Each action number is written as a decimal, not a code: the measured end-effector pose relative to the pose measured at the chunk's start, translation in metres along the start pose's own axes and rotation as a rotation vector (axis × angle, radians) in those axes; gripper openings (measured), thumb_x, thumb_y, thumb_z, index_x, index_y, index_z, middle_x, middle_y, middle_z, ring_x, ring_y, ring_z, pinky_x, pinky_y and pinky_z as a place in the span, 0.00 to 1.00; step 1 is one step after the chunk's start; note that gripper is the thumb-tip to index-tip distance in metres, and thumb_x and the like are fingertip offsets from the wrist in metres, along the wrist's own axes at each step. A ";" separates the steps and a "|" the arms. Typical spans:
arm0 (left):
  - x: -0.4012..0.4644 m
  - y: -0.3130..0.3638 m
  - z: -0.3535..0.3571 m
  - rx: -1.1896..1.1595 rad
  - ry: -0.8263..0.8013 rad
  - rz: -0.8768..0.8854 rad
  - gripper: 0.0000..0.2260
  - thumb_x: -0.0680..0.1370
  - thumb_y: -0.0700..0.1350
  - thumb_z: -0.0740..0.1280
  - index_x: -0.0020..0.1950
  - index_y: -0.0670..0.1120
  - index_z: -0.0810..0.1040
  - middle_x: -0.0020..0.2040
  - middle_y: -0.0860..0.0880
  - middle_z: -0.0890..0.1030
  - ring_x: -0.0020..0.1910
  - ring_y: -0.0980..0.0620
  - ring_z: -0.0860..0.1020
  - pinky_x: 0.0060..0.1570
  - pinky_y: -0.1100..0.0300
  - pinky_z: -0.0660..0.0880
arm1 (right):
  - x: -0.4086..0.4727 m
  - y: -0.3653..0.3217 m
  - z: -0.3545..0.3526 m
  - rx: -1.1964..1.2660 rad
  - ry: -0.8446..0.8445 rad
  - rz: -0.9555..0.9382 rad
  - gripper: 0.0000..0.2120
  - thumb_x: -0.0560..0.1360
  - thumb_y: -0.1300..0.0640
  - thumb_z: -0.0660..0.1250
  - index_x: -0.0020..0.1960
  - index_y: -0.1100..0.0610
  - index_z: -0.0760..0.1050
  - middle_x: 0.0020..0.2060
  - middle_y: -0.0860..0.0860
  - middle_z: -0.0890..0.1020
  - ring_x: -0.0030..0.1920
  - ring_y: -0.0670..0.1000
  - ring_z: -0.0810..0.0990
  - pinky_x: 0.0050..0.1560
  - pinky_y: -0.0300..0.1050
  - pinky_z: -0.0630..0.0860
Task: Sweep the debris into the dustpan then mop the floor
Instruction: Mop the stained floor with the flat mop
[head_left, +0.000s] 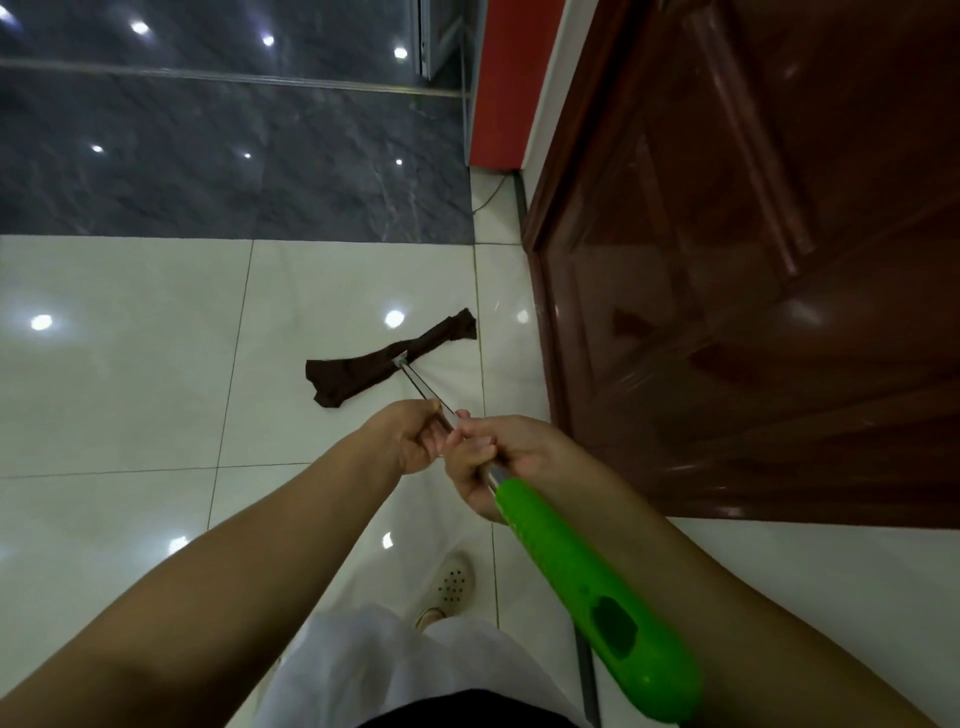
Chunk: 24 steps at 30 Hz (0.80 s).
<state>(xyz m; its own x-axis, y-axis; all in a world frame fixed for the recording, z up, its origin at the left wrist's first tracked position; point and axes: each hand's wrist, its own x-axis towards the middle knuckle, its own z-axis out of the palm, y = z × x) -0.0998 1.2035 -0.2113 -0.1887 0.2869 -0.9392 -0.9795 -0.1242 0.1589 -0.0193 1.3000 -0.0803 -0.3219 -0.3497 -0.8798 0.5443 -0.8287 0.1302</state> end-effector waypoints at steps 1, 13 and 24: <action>0.000 -0.007 0.004 -0.013 0.004 -0.003 0.09 0.82 0.45 0.58 0.47 0.40 0.70 0.31 0.44 0.79 0.30 0.53 0.77 0.51 0.61 0.76 | -0.005 0.000 -0.005 0.003 0.014 0.002 0.09 0.80 0.60 0.59 0.42 0.60 0.69 0.29 0.52 0.70 0.14 0.45 0.65 0.13 0.32 0.64; -0.014 -0.028 0.013 -0.155 -0.080 -0.027 0.11 0.82 0.41 0.59 0.41 0.36 0.71 0.23 0.40 0.78 0.24 0.46 0.81 0.18 0.61 0.74 | -0.022 -0.004 -0.021 -0.050 0.037 0.068 0.09 0.80 0.62 0.58 0.41 0.57 0.69 0.19 0.53 0.67 0.12 0.46 0.64 0.13 0.30 0.61; 0.009 0.055 0.008 -0.191 -0.108 0.012 0.13 0.81 0.42 0.59 0.38 0.37 0.71 0.24 0.41 0.78 0.27 0.46 0.82 0.22 0.59 0.77 | 0.015 -0.053 0.047 -0.163 0.059 0.083 0.03 0.79 0.62 0.59 0.46 0.57 0.69 0.22 0.50 0.65 0.13 0.45 0.64 0.13 0.31 0.63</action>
<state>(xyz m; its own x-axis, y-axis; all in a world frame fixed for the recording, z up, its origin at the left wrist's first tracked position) -0.1560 1.2065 -0.2088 -0.2173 0.3831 -0.8978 -0.9476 -0.3034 0.0999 -0.0889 1.3179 -0.0793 -0.2269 -0.3837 -0.8952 0.6869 -0.7146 0.1322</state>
